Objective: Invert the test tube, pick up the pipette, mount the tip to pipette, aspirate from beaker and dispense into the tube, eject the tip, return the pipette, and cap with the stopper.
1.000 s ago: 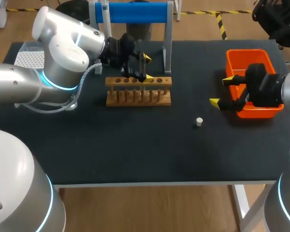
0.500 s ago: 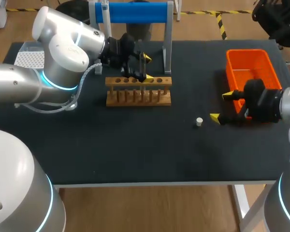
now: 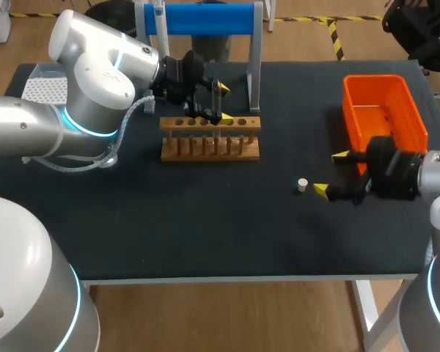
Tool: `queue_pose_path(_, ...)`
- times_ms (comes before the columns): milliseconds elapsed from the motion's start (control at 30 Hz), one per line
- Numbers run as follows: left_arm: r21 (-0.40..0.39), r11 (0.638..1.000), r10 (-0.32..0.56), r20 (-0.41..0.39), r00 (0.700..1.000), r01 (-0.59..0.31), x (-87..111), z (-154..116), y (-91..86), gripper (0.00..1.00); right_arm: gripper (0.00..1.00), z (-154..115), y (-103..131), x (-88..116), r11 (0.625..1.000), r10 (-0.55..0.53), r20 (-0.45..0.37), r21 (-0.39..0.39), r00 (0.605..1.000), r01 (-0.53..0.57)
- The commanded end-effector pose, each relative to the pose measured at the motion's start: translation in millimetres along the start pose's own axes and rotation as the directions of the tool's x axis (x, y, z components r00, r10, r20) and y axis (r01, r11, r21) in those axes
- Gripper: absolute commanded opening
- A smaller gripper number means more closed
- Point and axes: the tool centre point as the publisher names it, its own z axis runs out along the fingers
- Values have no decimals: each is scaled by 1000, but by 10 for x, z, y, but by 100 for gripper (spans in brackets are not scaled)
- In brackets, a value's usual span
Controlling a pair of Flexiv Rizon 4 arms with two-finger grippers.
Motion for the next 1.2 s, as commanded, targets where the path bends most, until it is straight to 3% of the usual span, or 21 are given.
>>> queue_pose_path(33,-2,1000,0,-5,1000,0,-6,-11,-1,100,100,74,-78,29,1000,0,11,-29,1000,0)
queue_pose_path(633,-2,1000,0,-5,1000,0,-6,-11,-1,100,100,303,-281,102,999,17,27,-35,1000,-16)
queue_pose_path(1200,-2,1000,0,-5,1000,0,-6,-11,-1,100,100,560,-346,74,997,63,75,46,995,-66)
